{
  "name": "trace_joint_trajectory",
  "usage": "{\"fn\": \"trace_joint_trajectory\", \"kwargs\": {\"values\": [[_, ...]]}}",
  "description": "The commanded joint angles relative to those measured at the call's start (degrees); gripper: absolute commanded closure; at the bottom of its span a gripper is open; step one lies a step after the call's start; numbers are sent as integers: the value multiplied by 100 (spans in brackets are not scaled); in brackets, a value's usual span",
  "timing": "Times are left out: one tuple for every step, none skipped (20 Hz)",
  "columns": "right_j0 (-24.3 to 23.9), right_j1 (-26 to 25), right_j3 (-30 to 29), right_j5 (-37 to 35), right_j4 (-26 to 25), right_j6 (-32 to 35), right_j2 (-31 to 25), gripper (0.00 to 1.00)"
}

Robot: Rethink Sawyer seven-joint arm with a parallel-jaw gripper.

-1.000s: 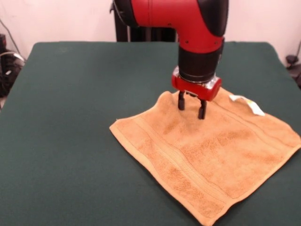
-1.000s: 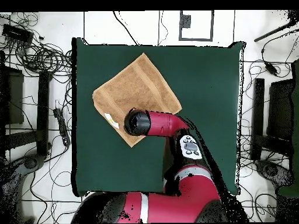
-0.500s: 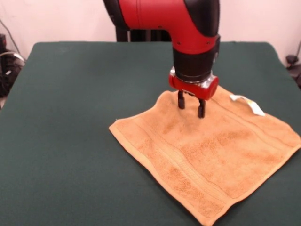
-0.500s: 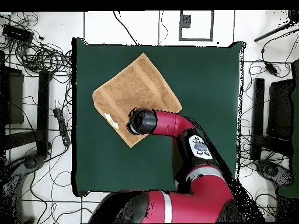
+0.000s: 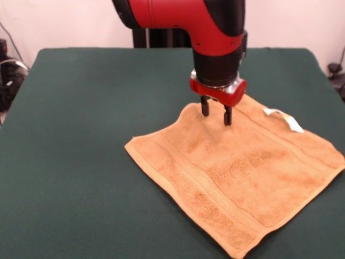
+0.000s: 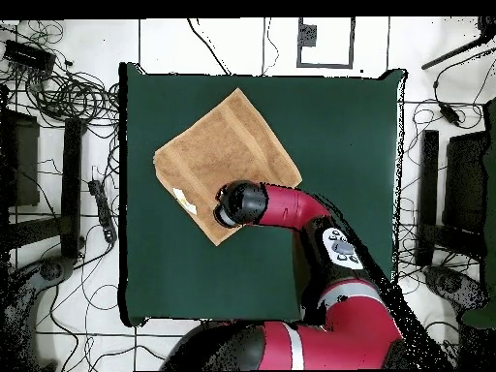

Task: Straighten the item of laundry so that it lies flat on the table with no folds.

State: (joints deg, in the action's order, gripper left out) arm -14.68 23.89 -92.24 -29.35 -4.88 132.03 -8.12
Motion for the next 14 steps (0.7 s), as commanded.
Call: {"fn": "trace_joint_trajectory", "kwargs": {"values": [[-9,20,-445,-882,-315,-653,-555,0],[-17,38,-412,-947,-328,-674,-556,0],[-30,119,-485,-964,-327,-668,-588,0],[-48,140,-454,-1011,-354,-711,-605,0],[-37,207,-485,-1014,-401,-738,-616,0],[-54,232,-461,-1088,-420,-776,-636,0],[-55,248,-435,-1128,-447,-790,-638,0],[-57,254,-384,-1173,-486,-804,-629,0],[-71,226,-321,-1190,-537,-817,-622,0],[-92,192,-263,-1212,-593,-870,-630,0],[-131,142,-217,-1177,-668,-952,-648,0],[-169,84,-144,-1184,-733,-1049,-674,0],[-225,54,-120,-1150,-842,-1178,-691,0],[-275,-17,-12,-1153,-954,-1328,-725,0]]}}
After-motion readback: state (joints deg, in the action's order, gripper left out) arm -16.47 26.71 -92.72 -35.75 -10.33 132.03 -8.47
